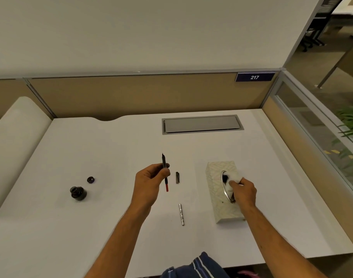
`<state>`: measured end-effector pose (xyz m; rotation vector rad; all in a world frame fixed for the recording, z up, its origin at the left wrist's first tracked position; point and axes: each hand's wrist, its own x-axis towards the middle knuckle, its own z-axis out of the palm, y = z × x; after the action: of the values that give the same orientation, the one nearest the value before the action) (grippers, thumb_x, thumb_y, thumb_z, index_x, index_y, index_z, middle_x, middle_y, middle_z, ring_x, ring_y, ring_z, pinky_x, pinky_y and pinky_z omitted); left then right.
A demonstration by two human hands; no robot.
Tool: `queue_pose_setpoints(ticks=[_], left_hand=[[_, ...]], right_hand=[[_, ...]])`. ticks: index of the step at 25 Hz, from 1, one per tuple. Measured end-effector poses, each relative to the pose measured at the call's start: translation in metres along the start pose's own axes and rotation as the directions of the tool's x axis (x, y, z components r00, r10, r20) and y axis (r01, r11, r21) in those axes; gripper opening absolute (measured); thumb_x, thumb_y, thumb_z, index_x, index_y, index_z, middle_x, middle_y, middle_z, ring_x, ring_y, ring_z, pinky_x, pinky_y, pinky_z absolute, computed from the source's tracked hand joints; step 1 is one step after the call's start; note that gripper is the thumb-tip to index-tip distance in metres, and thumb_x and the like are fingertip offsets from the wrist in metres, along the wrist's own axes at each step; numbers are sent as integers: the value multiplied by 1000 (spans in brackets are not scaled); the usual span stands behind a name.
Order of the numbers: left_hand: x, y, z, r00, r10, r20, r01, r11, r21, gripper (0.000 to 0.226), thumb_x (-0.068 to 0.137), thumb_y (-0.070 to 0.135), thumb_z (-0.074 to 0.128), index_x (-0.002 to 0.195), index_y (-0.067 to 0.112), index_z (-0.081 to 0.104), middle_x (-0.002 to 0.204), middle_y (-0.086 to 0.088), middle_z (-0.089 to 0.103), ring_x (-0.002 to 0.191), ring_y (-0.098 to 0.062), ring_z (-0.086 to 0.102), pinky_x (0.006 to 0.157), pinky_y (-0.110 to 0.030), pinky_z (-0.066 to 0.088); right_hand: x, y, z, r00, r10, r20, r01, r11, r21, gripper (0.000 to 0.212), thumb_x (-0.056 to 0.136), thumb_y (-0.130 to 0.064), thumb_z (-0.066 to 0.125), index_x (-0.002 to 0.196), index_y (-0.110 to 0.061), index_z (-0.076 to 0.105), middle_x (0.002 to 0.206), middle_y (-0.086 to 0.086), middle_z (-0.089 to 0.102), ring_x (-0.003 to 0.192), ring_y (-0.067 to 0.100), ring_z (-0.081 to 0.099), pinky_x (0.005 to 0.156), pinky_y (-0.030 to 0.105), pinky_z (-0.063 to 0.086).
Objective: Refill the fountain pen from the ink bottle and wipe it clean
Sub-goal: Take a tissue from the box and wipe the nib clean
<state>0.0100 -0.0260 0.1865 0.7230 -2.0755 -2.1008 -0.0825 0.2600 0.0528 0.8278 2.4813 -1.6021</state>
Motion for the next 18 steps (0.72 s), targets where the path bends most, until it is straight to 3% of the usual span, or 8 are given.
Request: queue_pose_setpoints(ticks=[1, 4, 9, 13, 18], left_hand=[[-1, 0, -1, 1000, 0, -1, 0, 1000, -3, 16, 89, 14, 68, 101, 20, 76, 96, 4, 78, 91, -6, 71, 85, -25, 52], [-6, -1, -4, 1000, 3, -1, -3, 1000, -7, 15, 89, 14, 68, 100, 21, 75, 96, 4, 78, 91, -5, 71, 84, -25, 51], [-14, -1, -5, 1000, 13, 2, -13, 1000, -2, 16, 89, 13, 67, 102, 19, 76, 97, 3, 77, 93, -7, 71, 85, -25, 51], [-23, 0, -4, 1000, 28, 7, -28, 1000, -6, 16, 90, 13, 67, 102, 19, 76, 98, 2, 78, 93, -8, 71, 86, -26, 51], [-40, -2, -7, 999, 34, -9, -34, 999, -16, 16, 89, 13, 67, 102, 17, 76, 96, 2, 78, 91, -8, 72, 85, -26, 51]], right_hand=[[-3, -2, -1, 1000, -8, -1, 8, 999, 32, 4, 83, -16, 73, 82, -12, 71, 85, 8, 70, 77, 27, 66, 67, 34, 54], [-14, -13, -4, 999, -52, 1, 52, 992, 112, 9, 86, -16, 71, 94, -12, 72, 93, 8, 71, 85, 26, 66, 69, 31, 51], [-29, -36, -14, 990, -138, 16, 130, 960, 246, 5, 91, -15, 65, 92, -18, 69, 93, 7, 70, 83, 21, 64, 71, 31, 52], [-30, -50, -23, 976, -219, -8, 211, 929, 304, 10, 94, -16, 61, 98, -9, 66, 87, 7, 67, 80, 20, 62, 68, 29, 50], [-46, -73, -29, 957, -290, -12, 265, 855, 445, 8, 97, -10, 57, 99, -15, 63, 88, 3, 67, 81, 18, 62, 74, 36, 54]])
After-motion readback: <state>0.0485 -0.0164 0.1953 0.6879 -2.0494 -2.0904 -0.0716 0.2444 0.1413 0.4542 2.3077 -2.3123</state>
